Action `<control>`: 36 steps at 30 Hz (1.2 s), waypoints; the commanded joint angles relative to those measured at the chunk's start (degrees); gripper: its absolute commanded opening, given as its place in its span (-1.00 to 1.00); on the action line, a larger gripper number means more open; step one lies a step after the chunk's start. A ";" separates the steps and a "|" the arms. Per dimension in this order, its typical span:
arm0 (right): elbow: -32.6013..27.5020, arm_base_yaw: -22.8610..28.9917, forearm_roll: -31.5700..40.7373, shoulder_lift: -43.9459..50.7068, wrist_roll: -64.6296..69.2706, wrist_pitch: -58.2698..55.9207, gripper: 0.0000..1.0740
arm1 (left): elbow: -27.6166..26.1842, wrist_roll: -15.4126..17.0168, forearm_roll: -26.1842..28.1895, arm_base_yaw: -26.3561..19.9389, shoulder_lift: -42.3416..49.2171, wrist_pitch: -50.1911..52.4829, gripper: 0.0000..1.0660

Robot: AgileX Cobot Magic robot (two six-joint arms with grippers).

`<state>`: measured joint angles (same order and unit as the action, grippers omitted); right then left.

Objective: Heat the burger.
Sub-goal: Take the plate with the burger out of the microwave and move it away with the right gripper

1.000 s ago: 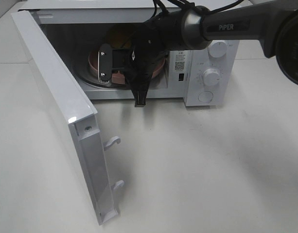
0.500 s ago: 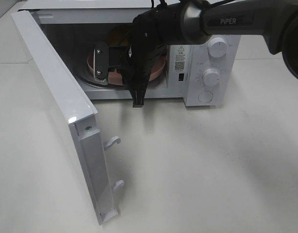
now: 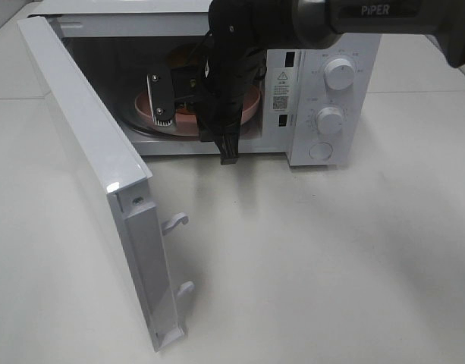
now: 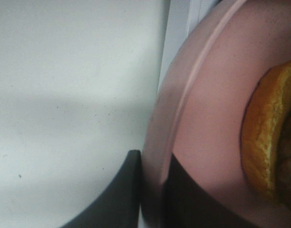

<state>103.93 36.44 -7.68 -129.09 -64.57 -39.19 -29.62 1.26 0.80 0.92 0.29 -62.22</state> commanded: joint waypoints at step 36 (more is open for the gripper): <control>-33.17 -0.40 -1.49 20.00 -9.05 25.10 -1.00 | 0.06 0.11 -0.17 -0.06 0.97 0.97 0.88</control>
<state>70.70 36.84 -8.77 -110.64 -74.83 -15.58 -29.62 1.26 0.80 0.92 0.29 -62.22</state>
